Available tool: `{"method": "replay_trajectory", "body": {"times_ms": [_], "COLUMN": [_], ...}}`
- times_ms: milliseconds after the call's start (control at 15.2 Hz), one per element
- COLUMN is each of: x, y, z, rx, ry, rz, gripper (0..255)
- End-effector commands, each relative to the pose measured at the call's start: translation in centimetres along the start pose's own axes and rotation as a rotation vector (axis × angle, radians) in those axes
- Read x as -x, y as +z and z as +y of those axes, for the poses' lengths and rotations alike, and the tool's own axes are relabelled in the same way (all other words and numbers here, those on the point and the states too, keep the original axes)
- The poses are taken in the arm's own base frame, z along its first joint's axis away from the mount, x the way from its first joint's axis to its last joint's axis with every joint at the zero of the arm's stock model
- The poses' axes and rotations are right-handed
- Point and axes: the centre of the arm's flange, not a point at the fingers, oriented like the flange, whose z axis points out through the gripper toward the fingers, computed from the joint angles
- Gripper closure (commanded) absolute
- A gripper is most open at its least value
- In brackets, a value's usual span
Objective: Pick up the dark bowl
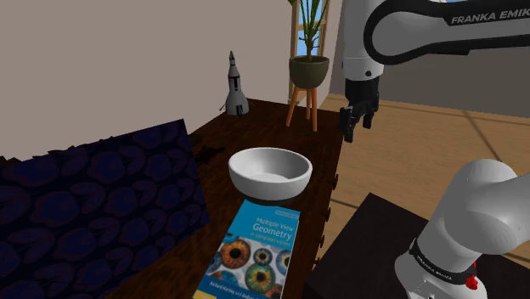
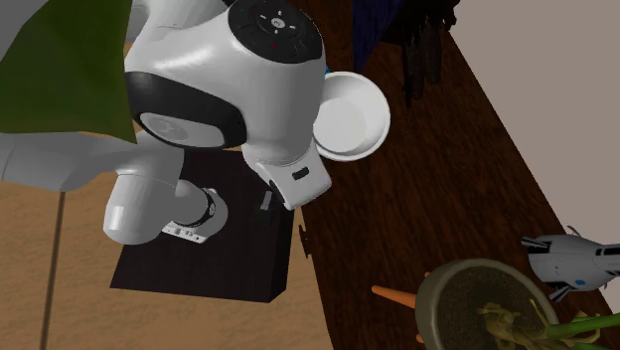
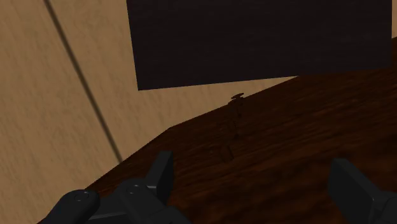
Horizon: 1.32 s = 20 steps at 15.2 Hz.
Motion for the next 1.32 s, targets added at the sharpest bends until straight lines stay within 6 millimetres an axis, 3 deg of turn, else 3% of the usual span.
{"method": "replay_trajectory", "body": {"times_ms": [0,1254], "x": [0.0,-7.9], "y": [0.0,-2.8], "z": [0.0,-24.4], "rx": [0.0,0.047], "ry": [0.0,0.033], "rz": [0.0,-0.015], "gripper": [0,0]}}
